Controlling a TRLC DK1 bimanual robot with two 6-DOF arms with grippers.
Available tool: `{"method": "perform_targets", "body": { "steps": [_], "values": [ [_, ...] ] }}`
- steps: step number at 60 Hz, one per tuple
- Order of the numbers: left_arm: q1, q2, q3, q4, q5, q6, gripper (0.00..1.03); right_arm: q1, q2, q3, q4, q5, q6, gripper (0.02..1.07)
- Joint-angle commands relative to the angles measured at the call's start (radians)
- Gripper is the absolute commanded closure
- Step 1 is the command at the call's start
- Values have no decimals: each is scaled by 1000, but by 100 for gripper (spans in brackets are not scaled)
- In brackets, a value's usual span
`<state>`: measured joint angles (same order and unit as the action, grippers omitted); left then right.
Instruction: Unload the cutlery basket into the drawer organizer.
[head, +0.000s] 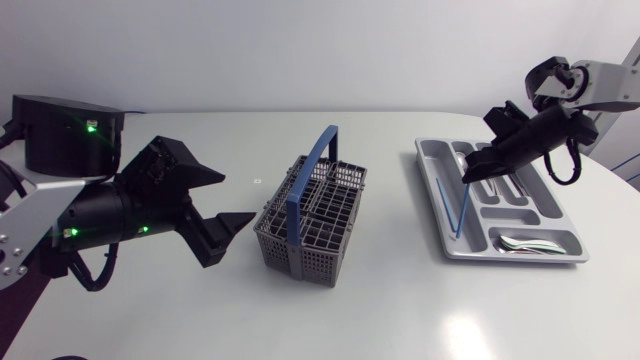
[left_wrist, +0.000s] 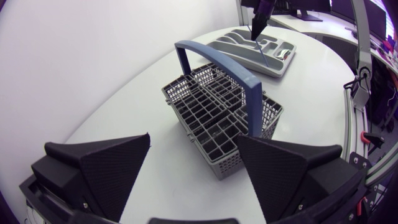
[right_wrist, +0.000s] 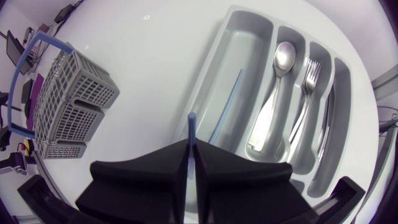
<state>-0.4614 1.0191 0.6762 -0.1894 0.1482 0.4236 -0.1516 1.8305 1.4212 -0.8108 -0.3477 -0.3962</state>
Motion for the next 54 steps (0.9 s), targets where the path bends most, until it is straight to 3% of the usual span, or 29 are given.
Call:
{"method": "perform_targets", "body": {
  "steps": [1,19,28,37,54],
  "values": [
    [-10,-11,-30,-8,-9,18,6,11,78,21,9,10,23,101],
    [-25,-11,-36,-10,-16,20,6,12,230,102,73,32,82,101],
    [-23,-11,-55,-10,-16,27,6,15,256,130,107,56,111,67],
    [-16,-24,-93,-5,-16,49,6,30,176,105,150,72,117,44],
    [-49,22,-185,73,-25,81,6,193,27,18,240,58,158,35]
  ]
}}
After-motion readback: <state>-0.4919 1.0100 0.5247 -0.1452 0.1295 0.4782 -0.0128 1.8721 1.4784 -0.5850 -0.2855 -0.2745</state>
